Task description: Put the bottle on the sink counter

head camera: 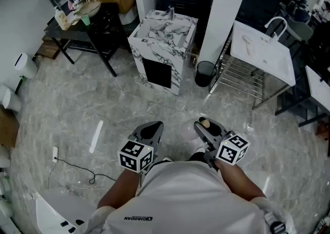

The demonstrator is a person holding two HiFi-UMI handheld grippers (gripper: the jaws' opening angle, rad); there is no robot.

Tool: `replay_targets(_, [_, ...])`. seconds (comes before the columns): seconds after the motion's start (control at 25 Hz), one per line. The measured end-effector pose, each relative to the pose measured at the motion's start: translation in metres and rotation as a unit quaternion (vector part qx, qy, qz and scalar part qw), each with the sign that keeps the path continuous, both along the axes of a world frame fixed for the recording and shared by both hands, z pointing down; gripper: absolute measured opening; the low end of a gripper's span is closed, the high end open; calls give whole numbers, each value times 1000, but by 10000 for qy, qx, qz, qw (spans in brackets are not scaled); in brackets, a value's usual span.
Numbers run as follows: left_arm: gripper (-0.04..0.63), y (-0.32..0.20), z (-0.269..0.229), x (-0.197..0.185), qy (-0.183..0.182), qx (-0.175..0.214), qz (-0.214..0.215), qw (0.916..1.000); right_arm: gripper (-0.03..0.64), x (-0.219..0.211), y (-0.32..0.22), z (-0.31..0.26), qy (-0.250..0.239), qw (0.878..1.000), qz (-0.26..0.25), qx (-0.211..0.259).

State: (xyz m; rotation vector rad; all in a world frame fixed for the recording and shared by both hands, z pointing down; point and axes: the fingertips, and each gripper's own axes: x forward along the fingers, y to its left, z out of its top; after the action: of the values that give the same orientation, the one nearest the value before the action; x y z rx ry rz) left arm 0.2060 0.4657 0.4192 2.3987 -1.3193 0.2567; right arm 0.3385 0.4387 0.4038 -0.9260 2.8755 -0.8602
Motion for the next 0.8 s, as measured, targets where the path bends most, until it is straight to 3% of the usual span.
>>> replay_targets(0.8, [14, 3, -7, -9, 40, 102, -49, 9999, 158, 0, 6, 1, -150, 9998, 105, -107])
